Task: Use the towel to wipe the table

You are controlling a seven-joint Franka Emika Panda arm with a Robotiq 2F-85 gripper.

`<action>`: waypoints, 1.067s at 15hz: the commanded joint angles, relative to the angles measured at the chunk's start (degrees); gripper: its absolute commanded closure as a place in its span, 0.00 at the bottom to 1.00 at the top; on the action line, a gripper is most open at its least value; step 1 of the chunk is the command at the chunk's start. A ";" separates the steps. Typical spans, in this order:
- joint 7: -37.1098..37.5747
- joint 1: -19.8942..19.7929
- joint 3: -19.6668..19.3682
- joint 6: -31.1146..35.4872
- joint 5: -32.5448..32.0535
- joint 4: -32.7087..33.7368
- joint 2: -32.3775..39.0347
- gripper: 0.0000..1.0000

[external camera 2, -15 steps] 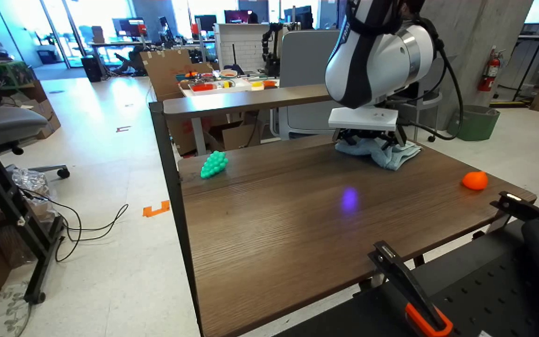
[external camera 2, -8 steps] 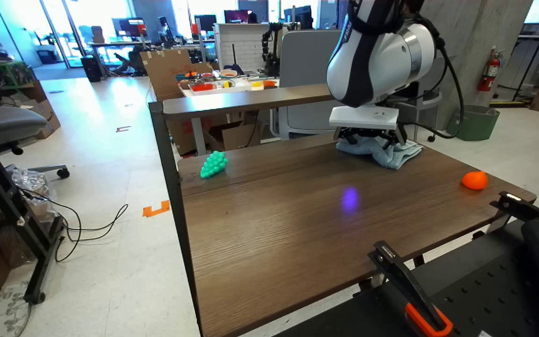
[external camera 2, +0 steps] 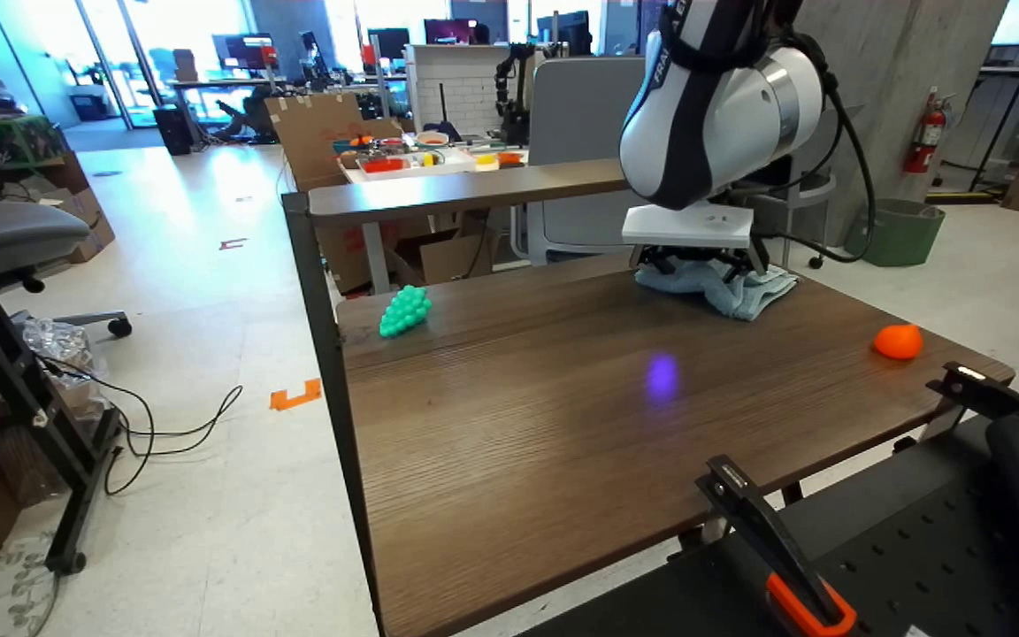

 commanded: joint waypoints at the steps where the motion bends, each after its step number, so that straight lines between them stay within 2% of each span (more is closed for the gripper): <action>1: -3.15 -3.96 2.33 1.70 -2.05 -3.79 -0.41 0.00; 4: -8.50 -6.07 2.93 4.07 -2.60 -8.74 -3.04 0.00; 7: -15.30 -7.68 4.15 12.19 -2.67 -16.06 -5.35 0.00; 11: -25.72 -11.09 9.57 21.27 0.50 -23.56 -8.35 0.00; 13: -29.45 -14.15 14.26 23.95 1.75 -26.34 -10.41 0.00; 16: -32.26 -16.26 18.36 23.00 3.18 -28.32 -12.28 0.00</action>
